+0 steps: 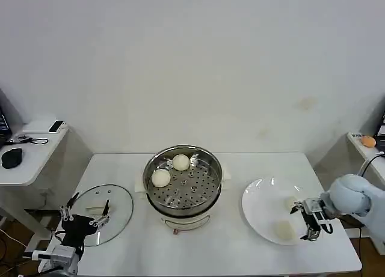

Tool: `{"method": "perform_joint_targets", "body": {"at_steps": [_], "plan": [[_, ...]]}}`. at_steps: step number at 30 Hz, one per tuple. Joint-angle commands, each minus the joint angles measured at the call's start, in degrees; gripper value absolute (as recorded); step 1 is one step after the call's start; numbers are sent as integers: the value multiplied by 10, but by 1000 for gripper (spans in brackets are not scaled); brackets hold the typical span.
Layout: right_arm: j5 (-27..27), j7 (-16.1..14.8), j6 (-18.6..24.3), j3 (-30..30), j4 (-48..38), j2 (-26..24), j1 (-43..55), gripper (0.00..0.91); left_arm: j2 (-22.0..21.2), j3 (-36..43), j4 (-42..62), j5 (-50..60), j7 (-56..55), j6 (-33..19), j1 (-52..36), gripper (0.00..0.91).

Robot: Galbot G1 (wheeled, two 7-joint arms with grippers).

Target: Take steamed baozi put them in steamer then cover it.

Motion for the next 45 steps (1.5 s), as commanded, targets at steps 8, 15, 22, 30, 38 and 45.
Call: {"method": "perform_joint_targets", "body": {"at_steps": [8,15,22,30,38,45], "plan": [[-16,-5,-10,-30,-33,47,12,846,0,-4,0,0,0,1,2,907],[-14,-8,-18,-28,-28,35,7,776,-2,1,-3,1,0,1,-1,907],[-12,-8,-22,-25,-27,37,1,695,0,0,-5,1,0,1,-1,907],[-7,-13,-24,-25,-27,34,6,645,-2,3,-6,1,0,2,-2,907],[-9,-30,-19,-24,-33,33,19,625,-3,3,-9,1,0,1,-1,907],[-2,-36,-15,-9,-32,32,41,625,-2,2,-10,1,0,1,0,907]]}}
